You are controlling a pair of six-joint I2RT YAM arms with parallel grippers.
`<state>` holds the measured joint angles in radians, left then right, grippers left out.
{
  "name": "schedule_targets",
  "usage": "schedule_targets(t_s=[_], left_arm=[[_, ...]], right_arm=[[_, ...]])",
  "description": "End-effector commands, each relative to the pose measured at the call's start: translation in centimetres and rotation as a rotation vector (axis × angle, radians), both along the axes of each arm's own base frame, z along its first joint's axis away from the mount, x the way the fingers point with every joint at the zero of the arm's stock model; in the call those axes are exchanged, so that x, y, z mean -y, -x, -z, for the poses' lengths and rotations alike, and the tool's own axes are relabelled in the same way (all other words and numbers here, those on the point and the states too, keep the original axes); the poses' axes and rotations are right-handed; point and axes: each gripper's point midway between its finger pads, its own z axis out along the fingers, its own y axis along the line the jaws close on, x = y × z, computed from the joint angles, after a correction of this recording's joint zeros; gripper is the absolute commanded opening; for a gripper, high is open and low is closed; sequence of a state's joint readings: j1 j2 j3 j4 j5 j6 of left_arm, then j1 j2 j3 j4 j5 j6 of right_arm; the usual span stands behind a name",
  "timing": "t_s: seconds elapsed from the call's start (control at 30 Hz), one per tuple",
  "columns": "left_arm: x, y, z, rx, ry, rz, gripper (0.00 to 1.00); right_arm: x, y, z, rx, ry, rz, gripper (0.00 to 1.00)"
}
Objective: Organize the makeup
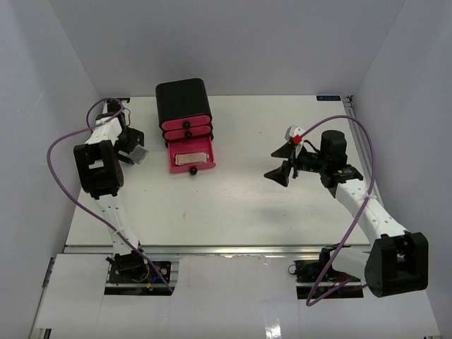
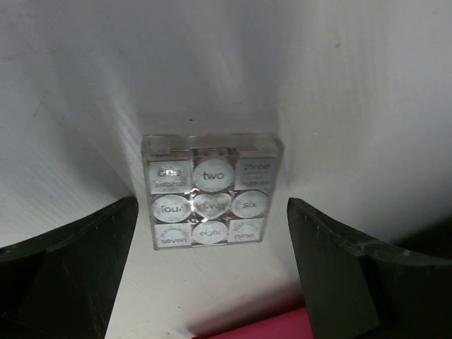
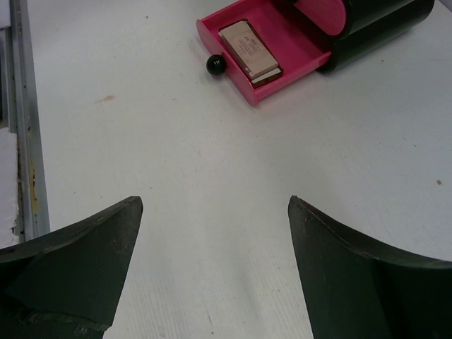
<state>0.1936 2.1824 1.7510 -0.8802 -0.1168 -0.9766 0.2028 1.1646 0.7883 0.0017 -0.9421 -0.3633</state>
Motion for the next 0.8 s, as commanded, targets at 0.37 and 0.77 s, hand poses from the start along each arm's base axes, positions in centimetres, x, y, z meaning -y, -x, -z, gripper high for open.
schedule_targets(t_s=[0.37, 0.77], left_arm=[[-0.9, -0.2, -0.2, -0.072, -0.024, 0.022, 0.98], [-0.4, 0.5, 0.8, -0.094, -0.006, 0.038, 0.81]], right_arm=[[0.2, -0.3, 0.0, 0.019, -0.001, 0.001, 0.90], [0.5, -0.3, -0.6, 0.033, -0.008, 0.005, 0.90]])
